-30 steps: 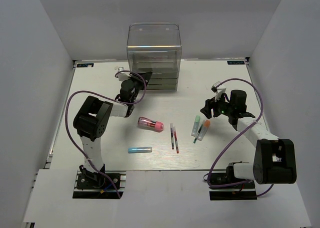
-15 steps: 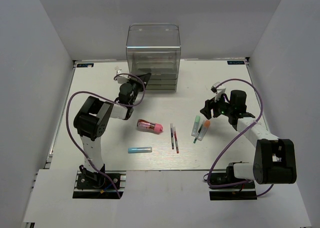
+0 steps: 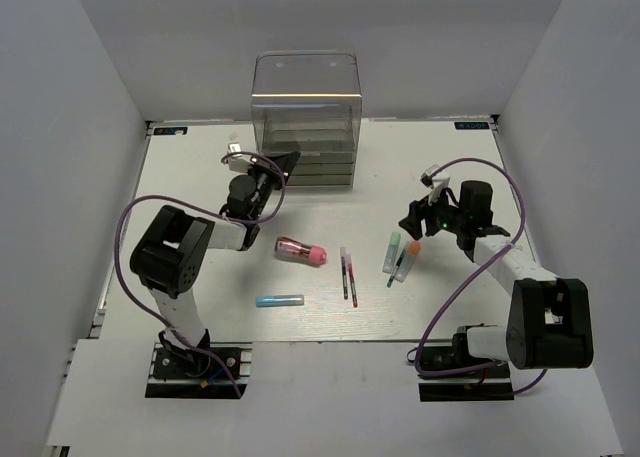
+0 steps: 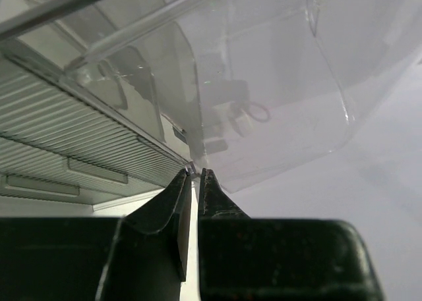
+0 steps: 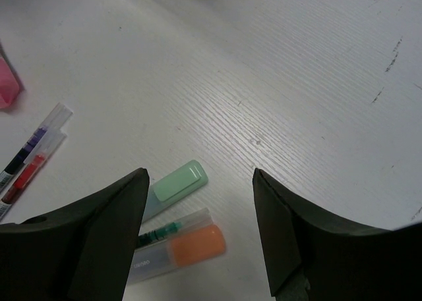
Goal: Sort the stationery into containers
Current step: Open the drawer
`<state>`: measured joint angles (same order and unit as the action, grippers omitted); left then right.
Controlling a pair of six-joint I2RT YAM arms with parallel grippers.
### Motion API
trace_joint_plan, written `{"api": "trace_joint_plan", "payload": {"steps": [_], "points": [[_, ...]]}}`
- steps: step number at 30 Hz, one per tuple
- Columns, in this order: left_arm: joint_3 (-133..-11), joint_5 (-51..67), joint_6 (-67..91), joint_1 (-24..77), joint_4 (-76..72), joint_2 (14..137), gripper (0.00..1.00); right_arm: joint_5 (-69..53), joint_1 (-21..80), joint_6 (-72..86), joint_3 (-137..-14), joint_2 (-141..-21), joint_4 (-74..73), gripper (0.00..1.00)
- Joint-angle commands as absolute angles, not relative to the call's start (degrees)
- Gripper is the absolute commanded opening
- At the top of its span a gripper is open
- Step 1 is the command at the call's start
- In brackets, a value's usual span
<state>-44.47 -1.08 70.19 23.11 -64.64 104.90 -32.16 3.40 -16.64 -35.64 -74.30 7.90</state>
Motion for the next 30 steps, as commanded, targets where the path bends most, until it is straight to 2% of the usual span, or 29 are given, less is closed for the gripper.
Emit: {"api": "trace_joint_plan", "payload": {"steps": [1,14,22,30], "points": [[-44.21,2.20,66.53,23.73,-66.09,99.59,0.00,-34.53,3.60,-17.22,-35.95,-73.39,8.79,0.70],[-46.40,3.96,61.87,23.73,-63.02,95.45,0.01,-41.12,3.95,-22.23,-37.61,-74.88,6.42,0.74],[-46.93,3.43,61.87,23.73,-64.07,95.45,0.02,-50.96,6.06,-34.61,-38.23,-76.20,3.96,0.76],[-47.46,2.90,62.40,23.73,-64.69,95.45,0.02,-48.80,13.44,-41.57,-44.02,-82.61,1.93,0.78]]}}
